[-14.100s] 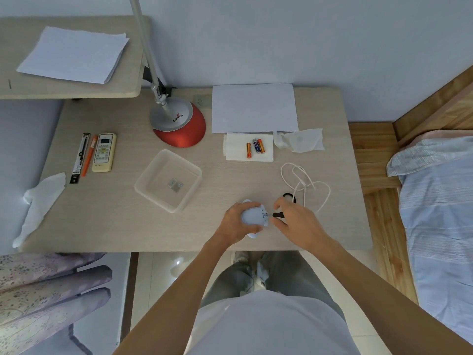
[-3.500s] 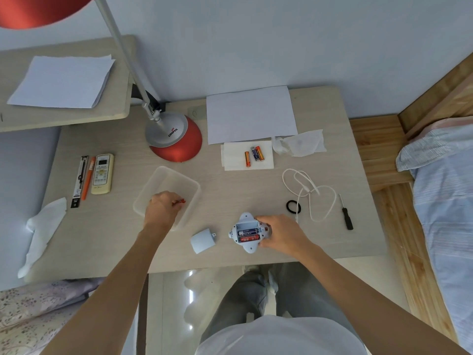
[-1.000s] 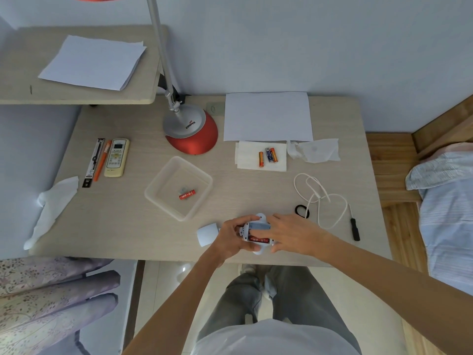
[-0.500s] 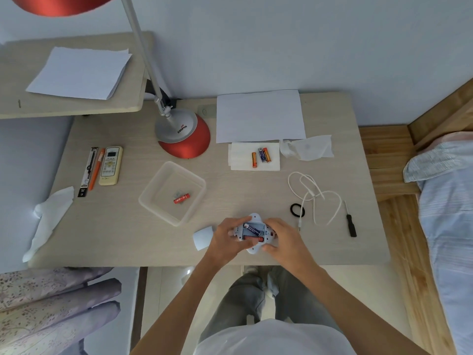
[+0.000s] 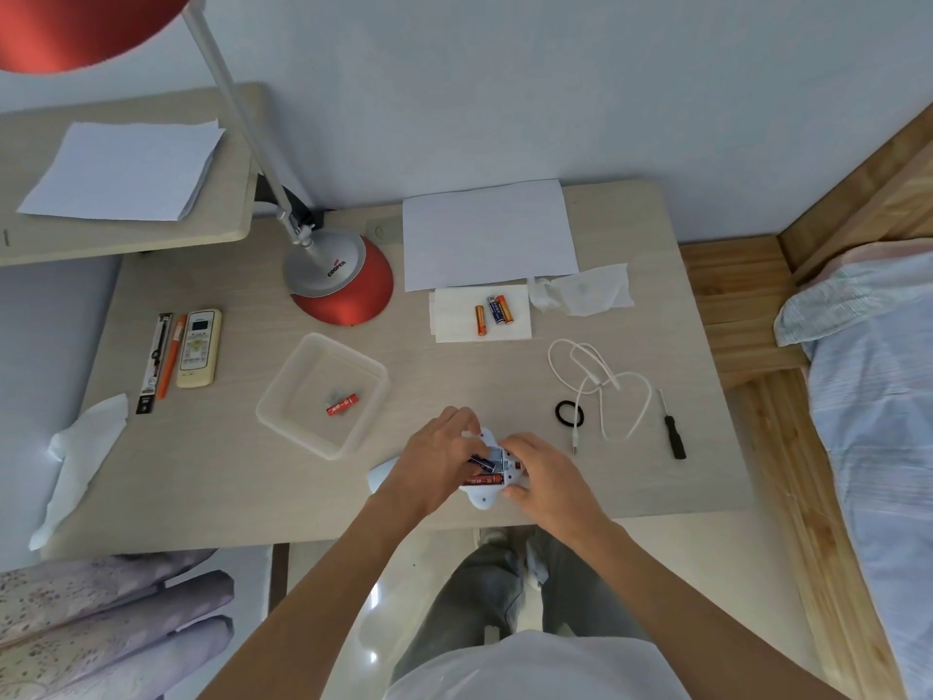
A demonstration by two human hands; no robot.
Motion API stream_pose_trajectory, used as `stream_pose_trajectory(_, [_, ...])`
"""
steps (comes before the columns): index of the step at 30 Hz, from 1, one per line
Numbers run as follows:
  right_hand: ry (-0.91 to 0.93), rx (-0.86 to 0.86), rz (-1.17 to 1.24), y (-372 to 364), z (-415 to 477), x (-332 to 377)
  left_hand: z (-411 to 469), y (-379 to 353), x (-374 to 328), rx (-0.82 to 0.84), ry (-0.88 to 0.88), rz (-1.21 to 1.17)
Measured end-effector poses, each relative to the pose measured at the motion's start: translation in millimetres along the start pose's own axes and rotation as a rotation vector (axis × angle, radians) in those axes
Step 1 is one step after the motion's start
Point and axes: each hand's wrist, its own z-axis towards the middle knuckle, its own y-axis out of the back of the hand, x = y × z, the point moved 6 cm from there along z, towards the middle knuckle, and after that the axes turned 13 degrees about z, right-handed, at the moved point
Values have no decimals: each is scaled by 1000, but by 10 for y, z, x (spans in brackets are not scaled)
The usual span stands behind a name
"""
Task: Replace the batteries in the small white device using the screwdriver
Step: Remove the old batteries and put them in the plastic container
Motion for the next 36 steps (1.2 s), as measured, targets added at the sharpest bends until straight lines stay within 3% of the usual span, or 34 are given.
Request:
stream_pose_trajectory(4, [7,-11,-7,3,-8,29,-39,-27,-15,-33,-23,15])
stream_pose_trajectory(8, [-1,-21,-12,10,-22,36,-137,64,-4,-84,34,-149])
stream_pose_trajectory(13, [6,-16,-17,6,-21,29,-274,480,427,-248,260,-298])
stream_pose_trajectory(17, [5,-17,-20,1,-19,23,-528,669,1084,-356,496,-228])
stream_pose_trajectory(21, [-4,-21,-15,6,-24,31,-765,567,1527,-307,682,-121])
stream_pose_trajectory(26, [-4,-21,-17,8,-27,22,-825,202,1808,-126,776,-106])
stream_pose_trajectory(36, [-1,-14,-23,27,-23,-6,-700,-176,1998,58,773,-99])
